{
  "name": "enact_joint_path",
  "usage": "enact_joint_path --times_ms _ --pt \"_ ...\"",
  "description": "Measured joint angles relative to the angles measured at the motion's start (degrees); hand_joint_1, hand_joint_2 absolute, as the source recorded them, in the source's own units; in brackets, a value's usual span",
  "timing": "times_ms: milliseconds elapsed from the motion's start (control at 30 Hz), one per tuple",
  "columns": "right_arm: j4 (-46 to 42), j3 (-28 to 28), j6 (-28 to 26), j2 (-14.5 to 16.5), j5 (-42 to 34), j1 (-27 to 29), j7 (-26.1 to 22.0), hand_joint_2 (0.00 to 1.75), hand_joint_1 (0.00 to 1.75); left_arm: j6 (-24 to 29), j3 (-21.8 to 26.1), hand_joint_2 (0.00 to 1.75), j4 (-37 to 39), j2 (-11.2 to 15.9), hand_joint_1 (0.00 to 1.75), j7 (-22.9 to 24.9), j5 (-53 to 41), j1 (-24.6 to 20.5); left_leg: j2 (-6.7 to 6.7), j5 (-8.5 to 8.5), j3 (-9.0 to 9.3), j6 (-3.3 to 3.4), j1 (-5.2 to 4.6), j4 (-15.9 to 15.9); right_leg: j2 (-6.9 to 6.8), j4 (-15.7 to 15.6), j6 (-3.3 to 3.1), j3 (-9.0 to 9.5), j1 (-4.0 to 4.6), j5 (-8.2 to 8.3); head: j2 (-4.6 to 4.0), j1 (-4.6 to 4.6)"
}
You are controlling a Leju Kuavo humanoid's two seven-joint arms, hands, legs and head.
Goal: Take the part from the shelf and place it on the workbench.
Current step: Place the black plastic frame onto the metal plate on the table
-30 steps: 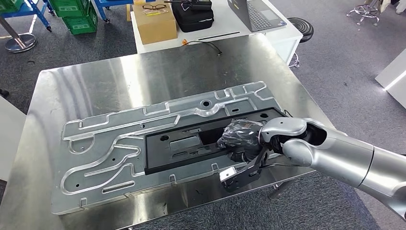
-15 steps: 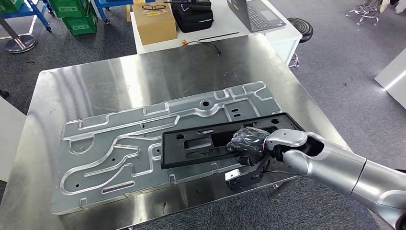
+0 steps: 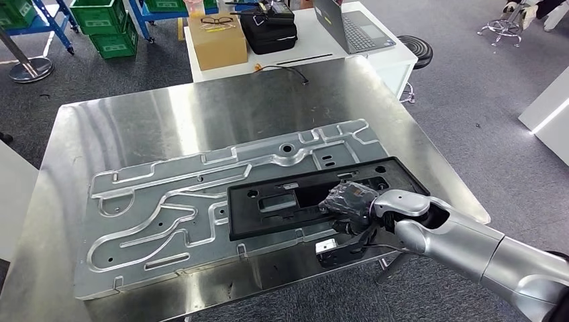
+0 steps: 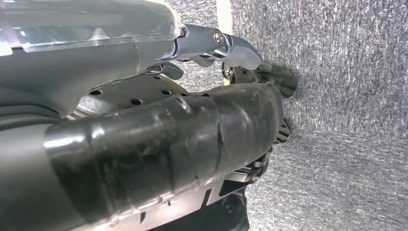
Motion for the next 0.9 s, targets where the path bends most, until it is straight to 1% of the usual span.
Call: enact_joint_path --times_ms 233,400,533,900 --pt "0.2 -0.7 0.0 0.0 0.3 0.6 0.0 1.75 1.75 0.2 0.0 0.0 0.0 -0.1 0.0 -0.2 0.0 0.0 0.03 -0.03 0.24 0.02 -0.01 0.0 0.03 0.0 -0.09 0.24 0.0 0.06 0.0 -0.01" --pt "0.2 -1.1 0.0 0.0 0.5 0.9 0.0 1.75 1.75 0.5 -0.1 0.0 0.0 -0.2 0.0 -0.3 0.0 0.0 0.05 -0.05 0.28 0.03 -0.01 0.0 0.07 0.0 0.22 0.27 0.0 0.26 0.0 -0.01" --pt "0.3 -1.6 0.1 0.0 1.1 1.4 -0.1 1.75 1.75 0.8 -0.5 0.0 0.0 -0.3 0.0 -0.5 0.0 0.0 0.06 -0.06 0.34 0.03 -0.01 0.0 0.08 0.0 0.22 0.32 0.0 0.26 0.0 -0.01" --pt "0.2 -4.2 1.0 -0.1 3.6 2.7 -0.9 1.75 1.75 0.6 -1.4 0.0 0.1 -0.4 0.0 -3.0 0.0 0.0 0.06 -0.06 0.36 0.02 -0.01 0.0 0.08 0.0 0.22 0.33 0.0 0.26 0.0 -0.01"
